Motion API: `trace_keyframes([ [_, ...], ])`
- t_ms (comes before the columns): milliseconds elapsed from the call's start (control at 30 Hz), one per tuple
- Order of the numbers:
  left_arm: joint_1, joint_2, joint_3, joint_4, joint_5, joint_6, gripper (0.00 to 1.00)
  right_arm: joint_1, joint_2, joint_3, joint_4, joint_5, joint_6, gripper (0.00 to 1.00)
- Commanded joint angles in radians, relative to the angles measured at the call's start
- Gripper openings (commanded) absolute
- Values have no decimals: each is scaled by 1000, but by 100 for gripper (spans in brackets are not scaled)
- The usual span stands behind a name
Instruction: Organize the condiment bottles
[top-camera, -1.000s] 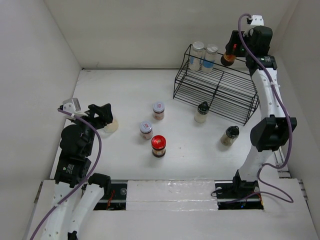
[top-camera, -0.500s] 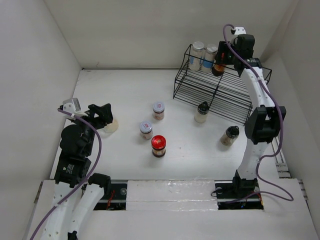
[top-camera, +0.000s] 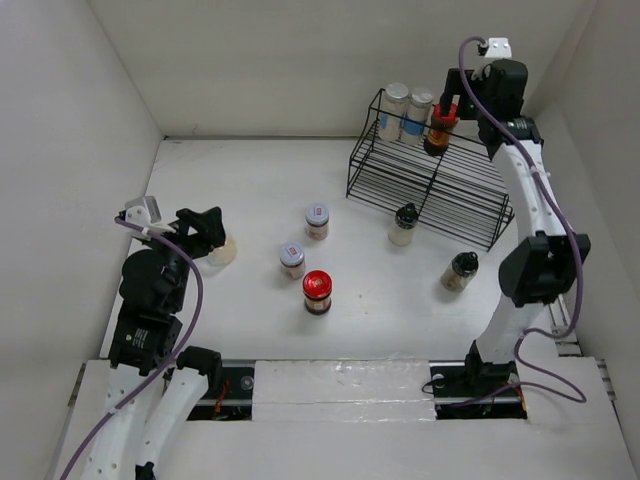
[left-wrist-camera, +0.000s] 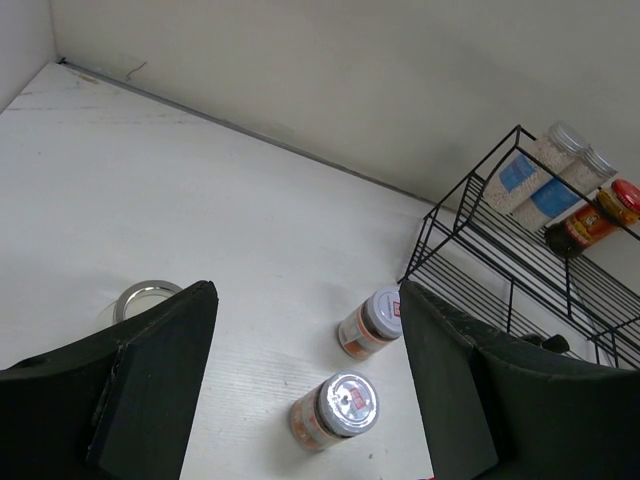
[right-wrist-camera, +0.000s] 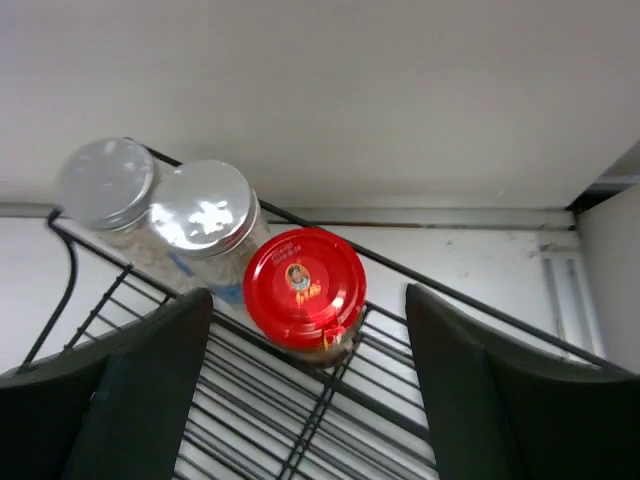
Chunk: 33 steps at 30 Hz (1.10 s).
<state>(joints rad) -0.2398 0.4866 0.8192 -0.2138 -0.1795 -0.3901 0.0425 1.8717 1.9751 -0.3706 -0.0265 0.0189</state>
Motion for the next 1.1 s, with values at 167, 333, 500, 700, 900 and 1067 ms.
trace_keyframes([
  [167,5,-20,-2,50,8,14,60,224,-578,-621,338,-36,78,6],
  [333,5,-20,-2,40,17,14,48,666,-715,-958,467,-76,115,65],
  [500,5,-20,-2,40,37,14,48,976,-814,-1070,299,104,82,100],
  [700,5,-29,-2,40,49,14,66,1030,-823,-1173,277,110,144,100],
  [900,5,-11,-2,40,72,23,78,1053,-665,-1128,289,65,84,100],
  [1067,5,-11,-2,40,72,23,78,1053,-501,-1053,331,56,52,100],
])
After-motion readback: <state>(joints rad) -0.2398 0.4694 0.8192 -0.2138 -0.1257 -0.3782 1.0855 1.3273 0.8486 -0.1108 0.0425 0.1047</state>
